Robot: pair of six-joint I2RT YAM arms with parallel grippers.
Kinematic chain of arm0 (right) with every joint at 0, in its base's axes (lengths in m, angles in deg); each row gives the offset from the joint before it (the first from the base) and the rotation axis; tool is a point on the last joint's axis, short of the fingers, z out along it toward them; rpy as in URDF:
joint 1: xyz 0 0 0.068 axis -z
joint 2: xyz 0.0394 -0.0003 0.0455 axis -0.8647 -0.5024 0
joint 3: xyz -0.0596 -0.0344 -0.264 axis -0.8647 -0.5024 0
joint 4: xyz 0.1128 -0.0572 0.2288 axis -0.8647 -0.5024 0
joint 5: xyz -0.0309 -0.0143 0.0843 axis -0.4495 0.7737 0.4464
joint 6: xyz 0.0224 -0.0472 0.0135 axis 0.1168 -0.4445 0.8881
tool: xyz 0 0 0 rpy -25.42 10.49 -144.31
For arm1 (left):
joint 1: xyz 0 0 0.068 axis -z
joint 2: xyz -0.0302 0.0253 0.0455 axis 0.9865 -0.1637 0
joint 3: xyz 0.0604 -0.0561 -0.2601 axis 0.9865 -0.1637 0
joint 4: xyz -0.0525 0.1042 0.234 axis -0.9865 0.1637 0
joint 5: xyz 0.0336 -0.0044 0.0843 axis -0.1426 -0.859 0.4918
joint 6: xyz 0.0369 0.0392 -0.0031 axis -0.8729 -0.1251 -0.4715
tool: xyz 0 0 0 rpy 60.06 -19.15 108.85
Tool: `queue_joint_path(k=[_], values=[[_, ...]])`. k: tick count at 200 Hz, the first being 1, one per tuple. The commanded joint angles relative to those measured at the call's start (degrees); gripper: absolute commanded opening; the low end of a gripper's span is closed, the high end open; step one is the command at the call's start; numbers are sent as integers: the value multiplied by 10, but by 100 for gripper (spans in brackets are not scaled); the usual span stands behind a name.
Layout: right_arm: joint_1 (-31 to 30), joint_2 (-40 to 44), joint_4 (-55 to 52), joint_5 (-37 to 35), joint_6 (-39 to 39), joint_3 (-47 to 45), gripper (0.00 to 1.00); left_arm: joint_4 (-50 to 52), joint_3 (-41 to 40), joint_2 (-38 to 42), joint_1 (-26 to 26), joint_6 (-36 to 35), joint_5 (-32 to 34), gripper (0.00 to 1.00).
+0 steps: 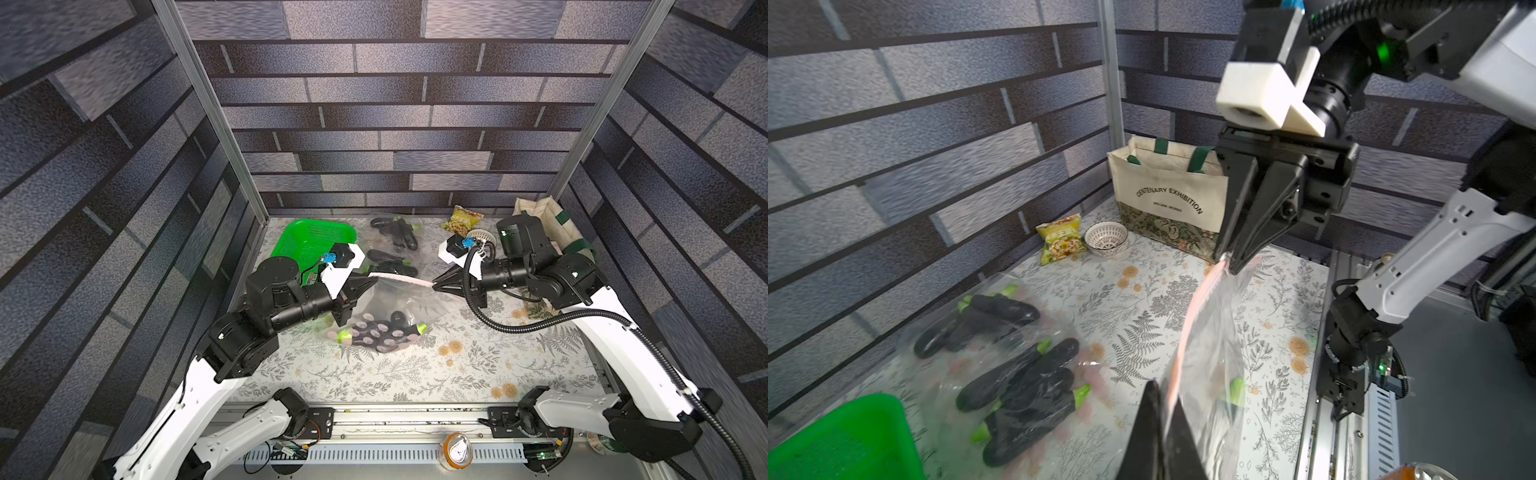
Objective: Place the eggplant in a zip-top bag and seal the zipper
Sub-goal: Zip the zipper on the zipper food storage bag, then place the eggplant in the zipper food storage bag.
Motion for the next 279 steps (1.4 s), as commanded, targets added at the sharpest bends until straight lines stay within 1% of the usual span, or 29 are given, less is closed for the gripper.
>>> queue_joint_path(k=[1,17,36,55,64,73,79,86,89,95,102,112,129,151,174,221,238,242,247,253,256,257,258,260,266,279], values=[[47,25,21,21,17,-58,2,46,56,18,-11,-5,89,0],[77,37,40,42,27,-100,2,63,75,16,-15,-11,100,0],[89,44,50,48,34,-131,2,68,87,11,-17,-15,93,0],[89,38,37,62,34,-124,2,73,91,-1,-17,-14,64,0],[89,32,31,70,35,-111,4,73,90,-8,-17,-14,48,0],[89,28,27,71,40,-93,15,73,88,-14,-17,-14,33,0],[88,25,26,71,47,-79,25,71,85,-19,-17,-13,22,0],[85,21,23,71,53,-59,39,68,83,-24,-17,-12,11,0],[83,20,23,68,55,-52,42,66,82,-26,-17,-11,6,0],[74,18,24,55,62,-33,52,62,79,-30,-17,-9,-4,0],[59,16,23,31,66,-12,59,56,77,-34,-16,-8,-12,0],[32,11,16,-5,61,19,65,49,74,-37,-16,-5,-21,0],[-12,-8,1,-39,46,68,69,35,69,-40,-15,-2,-33,0],[-48,-47,-20,-47,29,126,75,23,64,-43,-15,-2,-63,1],[-69,-90,-38,-41,10,169,75,16,63,-44,-14,-2,-76,2],[-97,-170,-101,2,-33,227,75,-3,55,-47,-10,3,-105,3],[-101,-192,-130,32,-53,239,71,-5,55,-49,-9,4,-105,3],[-101,-196,-135,36,-56,240,68,-5,53,-49,-8,4,-104,3],[-101,-200,-139,38,-60,241,61,-5,53,-49,-9,5,-103,3],[-101,-204,-144,35,-65,245,36,-4,52,-49,-9,5,-99,4],[-101,-206,-146,30,-67,246,20,-4,52,-50,-9,6,-96,5],[-101,-206,-147,29,-68,247,17,-3,52,-49,-9,6,-94,6],[-101,-207,-148,27,-69,248,9,-2,52,-50,-9,6,-92,6],[-101,-208,-149,22,-71,250,1,-1,52,-50,-9,7,-88,7],[-101,-209,-150,4,-70,255,0,4,52,-50,-8,10,-72,12],[-100,-205,-145,-39,-75,259,0,15,53,-48,-8,23,-15,24]])
